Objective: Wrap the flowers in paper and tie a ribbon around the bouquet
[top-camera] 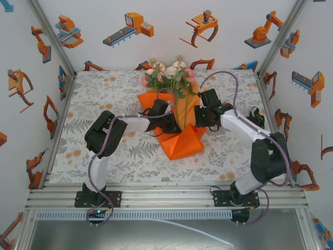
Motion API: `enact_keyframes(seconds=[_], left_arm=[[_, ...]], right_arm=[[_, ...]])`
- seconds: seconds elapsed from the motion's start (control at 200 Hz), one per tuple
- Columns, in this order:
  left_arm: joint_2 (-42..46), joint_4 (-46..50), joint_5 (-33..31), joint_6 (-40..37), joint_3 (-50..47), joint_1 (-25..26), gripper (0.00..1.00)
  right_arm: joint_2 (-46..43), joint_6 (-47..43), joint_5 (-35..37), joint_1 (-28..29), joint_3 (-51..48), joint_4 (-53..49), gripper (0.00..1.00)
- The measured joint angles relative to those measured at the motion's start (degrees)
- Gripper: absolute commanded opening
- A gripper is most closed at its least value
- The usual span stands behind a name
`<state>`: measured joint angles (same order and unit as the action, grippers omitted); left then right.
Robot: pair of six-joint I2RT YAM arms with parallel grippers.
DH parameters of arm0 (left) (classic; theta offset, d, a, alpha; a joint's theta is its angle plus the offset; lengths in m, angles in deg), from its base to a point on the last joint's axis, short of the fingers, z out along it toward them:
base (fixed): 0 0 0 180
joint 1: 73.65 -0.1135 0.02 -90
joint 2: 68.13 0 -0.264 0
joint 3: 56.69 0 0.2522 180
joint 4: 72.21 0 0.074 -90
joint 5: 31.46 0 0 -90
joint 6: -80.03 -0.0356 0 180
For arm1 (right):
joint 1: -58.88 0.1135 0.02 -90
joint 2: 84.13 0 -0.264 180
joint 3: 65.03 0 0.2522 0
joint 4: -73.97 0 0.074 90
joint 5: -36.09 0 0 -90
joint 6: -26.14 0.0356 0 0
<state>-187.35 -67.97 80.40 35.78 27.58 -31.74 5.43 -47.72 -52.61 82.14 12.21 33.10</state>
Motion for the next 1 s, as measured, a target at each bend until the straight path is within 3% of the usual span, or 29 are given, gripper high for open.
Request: enact_keyframes(seconds=[0.22,0.385,0.481,0.566,0.681,0.811,1.001], left_arm=[[0.0,0.1,0.1,0.0,0.0,-0.3,0.1],[0.0,0.0,0.2,-0.1,0.0,-0.4,0.1],[0.0,0.0,0.2,-0.2,0.0,-0.5,0.1],[0.0,0.0,0.2,-0.2,0.0,-0.5,0.1],[0.0,0.0,0.2,-0.3,0.0,-0.7,0.1],[0.0,0.1,0.2,-0.4,0.0,-0.7,0.1],[0.0,0.1,0.2,-0.8,0.0,-0.7,0.1]], right_arm=[[-3.2,4.2,3.8,-11.7,-0.2,-8.9,0.65],[-18.5,9.8,-1.1,-13.6,-3.5,-13.9,0.62],[-28.8,14.6,-6.7,-10.5,-7.0,-13.6,0.56],[-33.7,18.4,-11.6,-3.3,-10.9,-12.0,0.53],[-31.0,20.7,-15.2,6.9,-15.0,-8.7,0.45],[-22.6,20.2,-15.2,11.5,-17.5,-7.5,0.4],[-21.9,19.5,-10.5,13.4,-18.4,-10.3,0.74]])
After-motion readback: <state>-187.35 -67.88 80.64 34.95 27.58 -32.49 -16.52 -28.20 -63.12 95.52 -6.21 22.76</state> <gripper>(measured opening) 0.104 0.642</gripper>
